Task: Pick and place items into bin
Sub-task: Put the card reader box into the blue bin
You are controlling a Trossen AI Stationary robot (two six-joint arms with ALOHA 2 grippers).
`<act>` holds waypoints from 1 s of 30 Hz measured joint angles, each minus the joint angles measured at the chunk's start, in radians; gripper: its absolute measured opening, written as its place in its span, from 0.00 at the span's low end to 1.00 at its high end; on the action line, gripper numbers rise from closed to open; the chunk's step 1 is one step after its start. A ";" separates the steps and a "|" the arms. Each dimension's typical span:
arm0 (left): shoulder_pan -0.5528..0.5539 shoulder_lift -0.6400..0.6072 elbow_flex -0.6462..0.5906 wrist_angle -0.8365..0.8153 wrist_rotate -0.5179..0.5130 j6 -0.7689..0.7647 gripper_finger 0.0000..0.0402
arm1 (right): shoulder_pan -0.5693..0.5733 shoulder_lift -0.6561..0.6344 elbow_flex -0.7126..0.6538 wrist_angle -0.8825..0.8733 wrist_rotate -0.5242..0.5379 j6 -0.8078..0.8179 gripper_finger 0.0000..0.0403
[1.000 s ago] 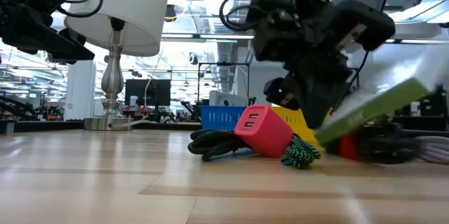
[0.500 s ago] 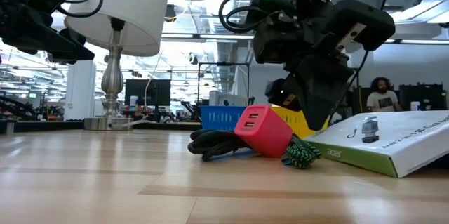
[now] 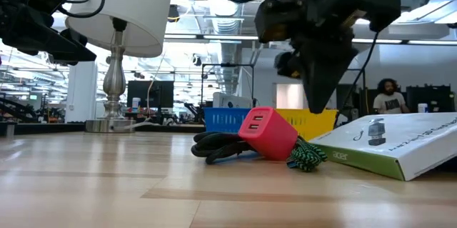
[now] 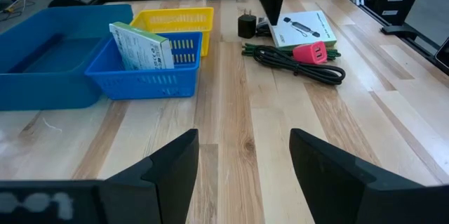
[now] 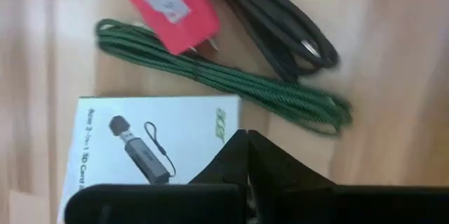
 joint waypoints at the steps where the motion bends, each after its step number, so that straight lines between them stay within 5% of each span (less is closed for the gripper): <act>1: 0.000 0.000 0.000 0.000 0.000 0.000 0.53 | 0.012 -0.010 0.000 -0.012 0.029 0.053 0.00; 17: 0.000 0.000 0.000 0.000 0.000 0.000 0.53 | 0.334 -0.218 -0.011 -0.140 0.548 1.208 0.00; 22: 0.000 0.000 0.000 0.000 0.000 0.000 0.53 | 0.413 -0.200 -0.010 -0.159 0.551 1.423 0.09; 30: 0.000 0.000 0.000 0.000 0.000 0.000 0.53 | 0.444 -0.172 -0.013 -0.184 0.449 1.589 0.41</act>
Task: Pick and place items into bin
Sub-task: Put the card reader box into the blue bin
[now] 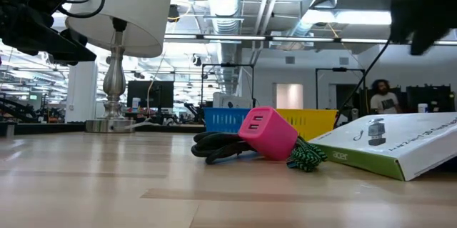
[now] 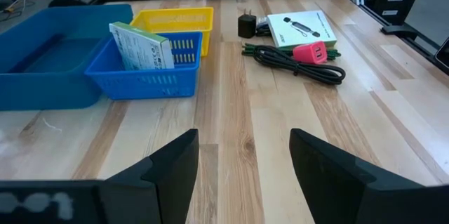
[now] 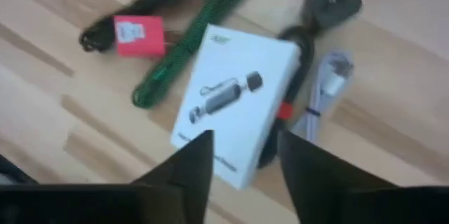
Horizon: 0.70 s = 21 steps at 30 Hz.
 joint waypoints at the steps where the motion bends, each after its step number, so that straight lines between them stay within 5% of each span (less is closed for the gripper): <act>1: 0.000 0.000 0.000 0.000 0.000 0.000 0.53 | 0.000 0.005 0.002 0.015 -0.001 0.011 0.45; 7: 0.000 0.000 0.000 0.001 0.000 0.000 0.53 | 0.004 0.033 0.004 0.051 -0.061 0.054 0.60; 21: 0.000 0.000 0.000 0.000 0.000 0.000 0.53 | 0.006 0.109 0.002 0.053 -0.129 0.049 0.60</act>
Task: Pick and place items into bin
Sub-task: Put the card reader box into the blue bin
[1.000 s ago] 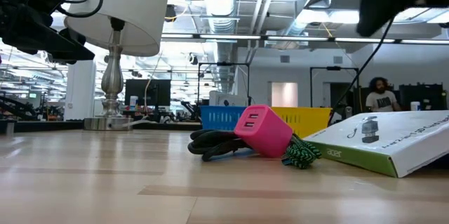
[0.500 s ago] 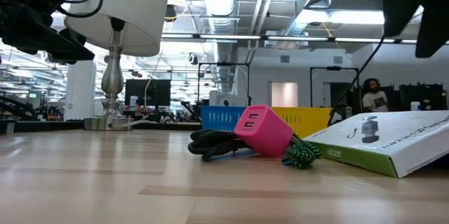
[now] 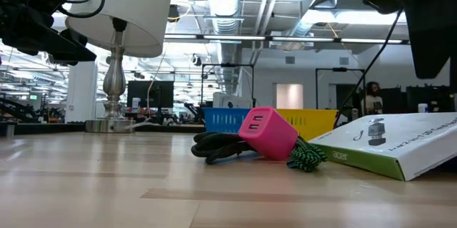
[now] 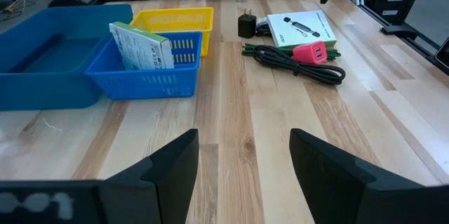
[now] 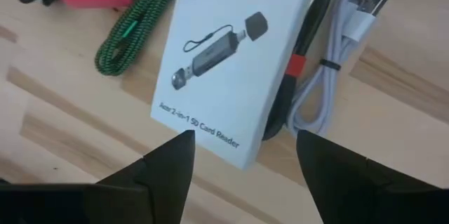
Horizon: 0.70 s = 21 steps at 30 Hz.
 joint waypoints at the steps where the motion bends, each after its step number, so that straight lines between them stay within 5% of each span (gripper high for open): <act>1: 0.000 0.000 0.000 0.000 0.000 0.000 0.53 | 0.000 0.000 0.000 -0.001 0.000 0.000 0.60; 21: 0.000 0.000 0.000 0.000 0.000 0.000 0.53 | 0.001 -0.002 -0.085 0.116 0.008 0.034 0.60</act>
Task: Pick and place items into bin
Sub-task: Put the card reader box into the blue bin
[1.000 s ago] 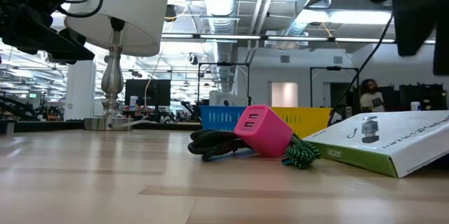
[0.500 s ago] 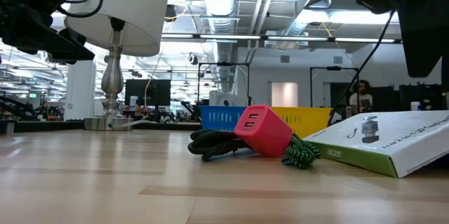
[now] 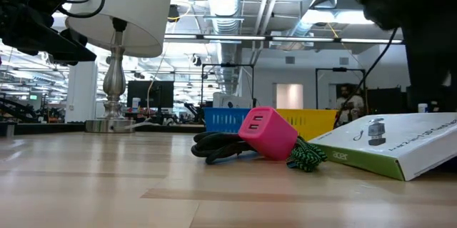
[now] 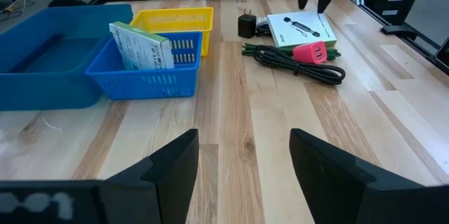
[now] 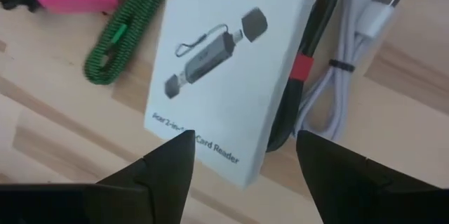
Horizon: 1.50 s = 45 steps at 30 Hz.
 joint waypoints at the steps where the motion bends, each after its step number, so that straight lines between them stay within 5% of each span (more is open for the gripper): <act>1: 0.000 0.000 0.000 0.000 0.000 0.000 0.53 | 0.001 0.000 -0.008 0.010 -0.002 -0.001 0.60; 34: 0.000 0.000 0.000 0.000 0.000 0.000 0.53 | 0.004 -0.002 -0.125 0.240 -0.004 -0.060 0.60; 45: 0.000 0.000 0.000 0.000 0.000 0.000 0.53 | 0.004 -0.002 -0.125 0.253 -0.002 -0.059 0.37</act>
